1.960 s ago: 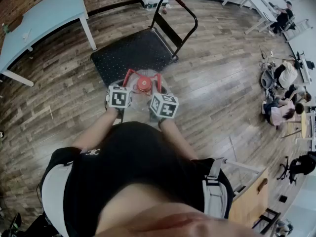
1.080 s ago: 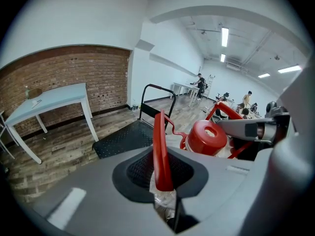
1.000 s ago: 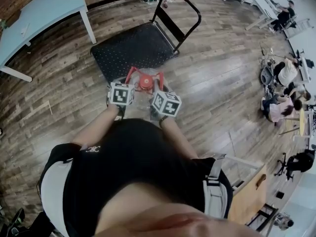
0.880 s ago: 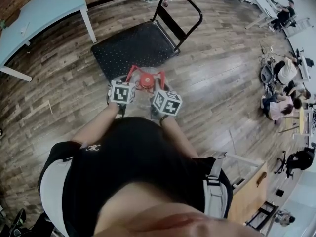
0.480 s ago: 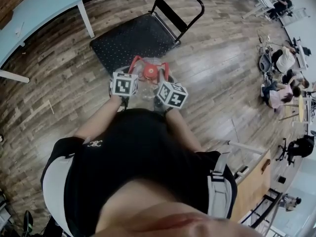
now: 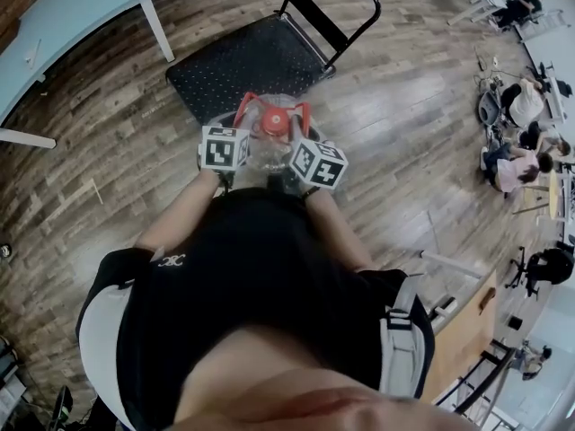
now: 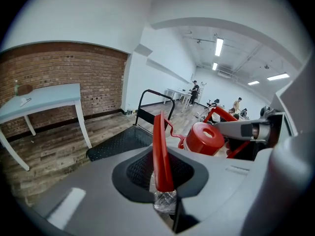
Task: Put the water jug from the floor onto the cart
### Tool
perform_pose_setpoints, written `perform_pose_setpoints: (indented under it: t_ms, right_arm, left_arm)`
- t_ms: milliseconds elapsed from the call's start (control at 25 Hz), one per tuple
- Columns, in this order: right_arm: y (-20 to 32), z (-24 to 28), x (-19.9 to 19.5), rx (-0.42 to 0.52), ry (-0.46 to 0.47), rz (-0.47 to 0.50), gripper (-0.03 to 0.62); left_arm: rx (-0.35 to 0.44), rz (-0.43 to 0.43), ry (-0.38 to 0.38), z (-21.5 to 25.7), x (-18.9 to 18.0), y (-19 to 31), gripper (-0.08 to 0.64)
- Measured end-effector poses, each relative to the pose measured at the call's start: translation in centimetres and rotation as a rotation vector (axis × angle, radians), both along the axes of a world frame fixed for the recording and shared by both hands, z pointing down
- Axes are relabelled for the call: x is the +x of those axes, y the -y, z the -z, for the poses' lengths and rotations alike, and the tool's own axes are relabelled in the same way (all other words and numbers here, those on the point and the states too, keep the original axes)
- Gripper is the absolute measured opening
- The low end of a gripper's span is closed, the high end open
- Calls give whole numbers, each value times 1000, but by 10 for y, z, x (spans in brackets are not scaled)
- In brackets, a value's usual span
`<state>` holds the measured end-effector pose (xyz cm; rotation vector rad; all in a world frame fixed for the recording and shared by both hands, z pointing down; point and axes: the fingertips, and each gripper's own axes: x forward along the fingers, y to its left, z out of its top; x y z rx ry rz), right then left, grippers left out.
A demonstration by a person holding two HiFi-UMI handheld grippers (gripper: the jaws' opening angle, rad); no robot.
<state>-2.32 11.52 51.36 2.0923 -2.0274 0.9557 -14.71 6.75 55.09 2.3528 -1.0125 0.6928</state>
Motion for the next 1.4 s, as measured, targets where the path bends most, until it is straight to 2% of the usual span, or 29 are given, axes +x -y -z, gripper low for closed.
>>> perform_pose_setpoints:
  t_ms: [200, 520, 760, 920, 1160, 1400]
  right_arm:
    - [30, -15, 15, 11, 57, 36, 15]
    - [100, -39, 47, -31, 97, 67, 15]
    - [154, -44, 86, -52, 107, 98, 15]
    - [192, -49, 111, -74, 96, 150, 15]
    - [240, -71, 136, -137, 89, 207, 15]
    - [273, -96, 161, -198, 132, 243, 15]
  left_arm:
    - [-7, 3, 36, -13, 14, 27, 46]
    - [-48, 26, 109, -28, 45, 91, 49]
    - [-61, 54, 101, -31, 83, 140, 49]
    - [-81, 80, 93, -30, 108, 173, 51]
    - [-119, 131, 100, -45, 128, 217, 51]
    - [-149, 163, 128, -58, 148, 248, 52]
